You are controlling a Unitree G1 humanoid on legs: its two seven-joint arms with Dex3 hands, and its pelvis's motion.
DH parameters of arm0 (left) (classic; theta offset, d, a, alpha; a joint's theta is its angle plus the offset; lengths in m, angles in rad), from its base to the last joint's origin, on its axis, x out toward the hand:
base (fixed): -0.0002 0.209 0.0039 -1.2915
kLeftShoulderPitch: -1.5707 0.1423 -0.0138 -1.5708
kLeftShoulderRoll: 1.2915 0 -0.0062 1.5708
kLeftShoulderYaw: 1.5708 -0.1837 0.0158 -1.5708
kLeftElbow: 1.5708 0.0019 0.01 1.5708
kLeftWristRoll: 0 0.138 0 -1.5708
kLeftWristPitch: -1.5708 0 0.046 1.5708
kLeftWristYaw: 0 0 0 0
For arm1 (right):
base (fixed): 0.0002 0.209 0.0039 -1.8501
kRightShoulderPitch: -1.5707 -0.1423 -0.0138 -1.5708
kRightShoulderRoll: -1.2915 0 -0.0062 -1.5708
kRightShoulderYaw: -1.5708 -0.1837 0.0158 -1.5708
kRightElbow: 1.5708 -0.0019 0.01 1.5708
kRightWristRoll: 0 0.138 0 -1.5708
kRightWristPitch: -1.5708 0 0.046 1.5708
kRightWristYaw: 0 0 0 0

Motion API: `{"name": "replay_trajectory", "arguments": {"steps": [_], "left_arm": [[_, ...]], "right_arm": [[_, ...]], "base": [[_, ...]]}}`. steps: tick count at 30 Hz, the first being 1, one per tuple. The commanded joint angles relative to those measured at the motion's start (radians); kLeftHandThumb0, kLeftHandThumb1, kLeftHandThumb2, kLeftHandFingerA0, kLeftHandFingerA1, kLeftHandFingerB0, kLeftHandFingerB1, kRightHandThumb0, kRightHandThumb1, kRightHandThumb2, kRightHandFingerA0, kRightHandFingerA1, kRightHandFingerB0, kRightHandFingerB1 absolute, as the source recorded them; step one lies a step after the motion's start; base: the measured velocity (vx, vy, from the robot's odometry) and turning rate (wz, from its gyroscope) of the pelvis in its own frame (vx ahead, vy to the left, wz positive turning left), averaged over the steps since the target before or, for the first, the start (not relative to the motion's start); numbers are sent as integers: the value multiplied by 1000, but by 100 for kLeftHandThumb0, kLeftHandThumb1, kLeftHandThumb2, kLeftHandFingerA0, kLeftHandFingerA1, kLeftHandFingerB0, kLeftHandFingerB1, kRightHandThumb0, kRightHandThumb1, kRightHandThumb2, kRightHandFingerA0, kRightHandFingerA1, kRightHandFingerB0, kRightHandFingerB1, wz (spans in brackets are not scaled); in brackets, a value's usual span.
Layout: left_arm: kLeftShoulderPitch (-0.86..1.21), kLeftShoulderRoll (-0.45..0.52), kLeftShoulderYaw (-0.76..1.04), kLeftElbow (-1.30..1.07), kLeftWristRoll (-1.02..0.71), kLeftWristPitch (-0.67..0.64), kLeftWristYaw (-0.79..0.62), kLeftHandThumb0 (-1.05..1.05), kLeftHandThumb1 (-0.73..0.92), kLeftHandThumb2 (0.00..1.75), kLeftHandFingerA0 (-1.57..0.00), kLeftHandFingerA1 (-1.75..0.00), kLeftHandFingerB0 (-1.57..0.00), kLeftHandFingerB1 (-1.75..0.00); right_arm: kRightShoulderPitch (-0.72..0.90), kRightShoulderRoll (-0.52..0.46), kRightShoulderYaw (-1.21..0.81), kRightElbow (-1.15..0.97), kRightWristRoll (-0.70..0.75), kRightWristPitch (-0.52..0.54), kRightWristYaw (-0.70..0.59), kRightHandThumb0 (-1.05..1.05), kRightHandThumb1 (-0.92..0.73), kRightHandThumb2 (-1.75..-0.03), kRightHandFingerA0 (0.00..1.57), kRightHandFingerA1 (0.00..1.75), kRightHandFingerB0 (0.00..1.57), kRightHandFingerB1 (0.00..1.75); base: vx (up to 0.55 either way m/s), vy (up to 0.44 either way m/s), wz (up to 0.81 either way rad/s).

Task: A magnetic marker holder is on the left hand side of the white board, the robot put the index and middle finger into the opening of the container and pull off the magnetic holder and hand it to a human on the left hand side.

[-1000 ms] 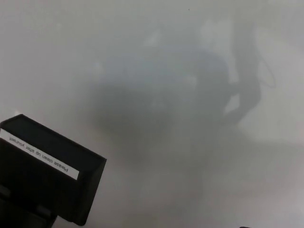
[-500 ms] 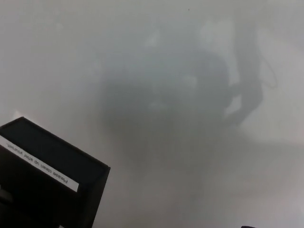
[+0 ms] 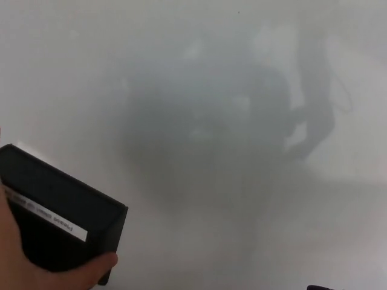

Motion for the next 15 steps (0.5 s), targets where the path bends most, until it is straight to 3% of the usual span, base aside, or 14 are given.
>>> {"name": "replay_trajectory", "arguments": {"steps": [1, 3, 4, 9, 10, 13, 14, 15], "left_arm": [[10, 40, -12, 11, -38, -17, -27, -93, 48, 89, -42, -45, -29, -46], [13, 43, -18, 9, -41, -23, -26, -91, 47, 88, -39, -45, -29, -47], [11, 43, -19, 13, -38, -30, -33, -93, 61, 60, -43, -37, -29, -37], [16, 55, -29, 23, -43, -26, -29, -92, 60, 60, -44, -37, -33, -37], [15, 59, -32, 25, -45, -22, -28, -92, 47, 88, -41, -45, -28, -45], [11, 68, -41, 33, -45, -24, -31, -90, 48, 88, -40, -46, -26, -45], [13, 67, -42, 33, -44, -27, -28, -91, 59, 59, -45, -36, -31, -37], [16, 68, -43, 33, -43, -30, -26, -91, 59, 59, -45, -36, -31, -37]], "right_arm": [[8, -11, -2, -8, 8, 1, -3, -35, -66, -60, 81, 50, 76, 49], [13, -12, 0, -9, 4, -5, -5, -35, -66, -60, 81, 50, 75, 49], [12, -12, 0, -7, 6, -4, -5, -34, -65, -60, 82, 49, 75, 49], [15, -8, -2, -7, 11, 7, -7, -34, -65, -60, 80, 49, 76, 48], [14, -9, -1, -7, 8, 6, -10, -34, -65, -60, 81, 49, 76, 48], [8, -10, 1, -3, 5, -3, -9, -34, -66, -60, 81, 50, 75, 49], [8, -10, 1, -2, 5, -4, -8, -34, -66, -60, 82, 49, 75, 49], [9, -9, 1, -2, 6, -5, -8, -34, -66, -60, 82, 49, 75, 49]], "base": [[0, 0, 0], [0, 0, 0], [0, 0, 0], [0, 0, 0], [0, 0, 0], [0, 0, 0], [0, 0, 0], [0, 0, 0]]}}
